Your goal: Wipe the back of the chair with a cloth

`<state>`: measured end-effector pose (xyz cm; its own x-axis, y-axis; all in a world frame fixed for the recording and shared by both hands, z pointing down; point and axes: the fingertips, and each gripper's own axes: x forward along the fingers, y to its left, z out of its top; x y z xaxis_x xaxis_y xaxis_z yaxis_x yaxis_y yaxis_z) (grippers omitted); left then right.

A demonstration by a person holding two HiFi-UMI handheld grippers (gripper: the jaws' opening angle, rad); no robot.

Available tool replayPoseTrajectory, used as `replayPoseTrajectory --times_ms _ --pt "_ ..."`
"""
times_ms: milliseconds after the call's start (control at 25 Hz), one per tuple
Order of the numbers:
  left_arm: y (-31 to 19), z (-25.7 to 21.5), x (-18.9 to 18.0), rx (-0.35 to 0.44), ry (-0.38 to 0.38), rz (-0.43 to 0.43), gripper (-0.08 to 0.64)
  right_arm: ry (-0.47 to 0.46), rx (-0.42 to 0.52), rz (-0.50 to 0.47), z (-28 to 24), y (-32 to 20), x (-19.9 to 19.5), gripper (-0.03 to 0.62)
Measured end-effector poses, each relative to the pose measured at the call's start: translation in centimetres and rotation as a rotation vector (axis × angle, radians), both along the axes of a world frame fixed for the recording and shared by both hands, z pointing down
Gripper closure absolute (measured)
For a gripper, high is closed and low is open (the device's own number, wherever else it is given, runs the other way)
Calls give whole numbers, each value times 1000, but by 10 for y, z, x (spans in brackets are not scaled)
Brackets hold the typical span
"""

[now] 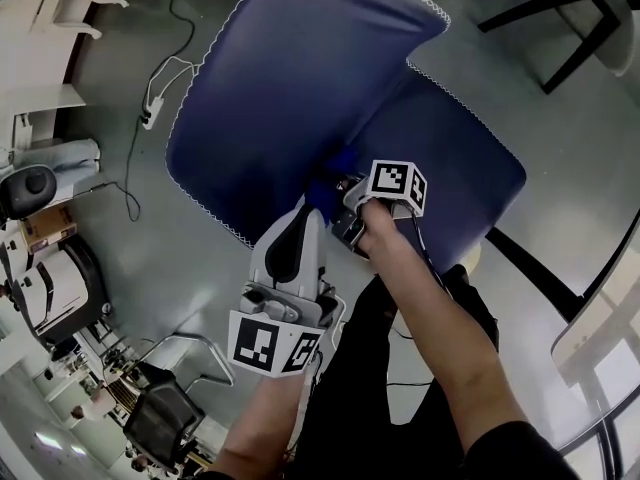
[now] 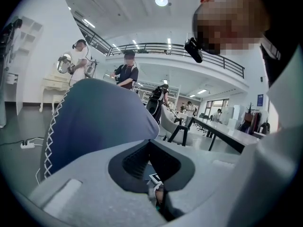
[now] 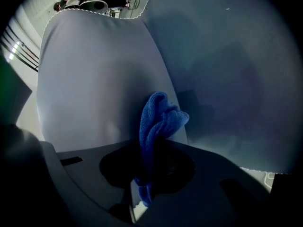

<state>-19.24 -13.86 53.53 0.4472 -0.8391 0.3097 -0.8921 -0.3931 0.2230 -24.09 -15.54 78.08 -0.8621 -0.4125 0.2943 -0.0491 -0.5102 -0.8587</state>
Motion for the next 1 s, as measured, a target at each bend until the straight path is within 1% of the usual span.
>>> replayPoseTrajectory --times_ms 200,360,640,840,1000 --pt "-12 2 9 3 -5 -6 552 -36 11 49 -7 -26 30 529" --pt "-30 4 13 2 -12 -13 552 -50 20 53 -12 -56 48 529" --pt "-40 -3 27 -5 -20 9 552 -82 28 115 -25 -89 81 529" --pt "-47 -9 30 -2 -21 24 552 -66 63 165 -35 -120 110 529" --pt "-52 -14 36 0 -17 27 552 -35 101 169 -45 -140 130 529"
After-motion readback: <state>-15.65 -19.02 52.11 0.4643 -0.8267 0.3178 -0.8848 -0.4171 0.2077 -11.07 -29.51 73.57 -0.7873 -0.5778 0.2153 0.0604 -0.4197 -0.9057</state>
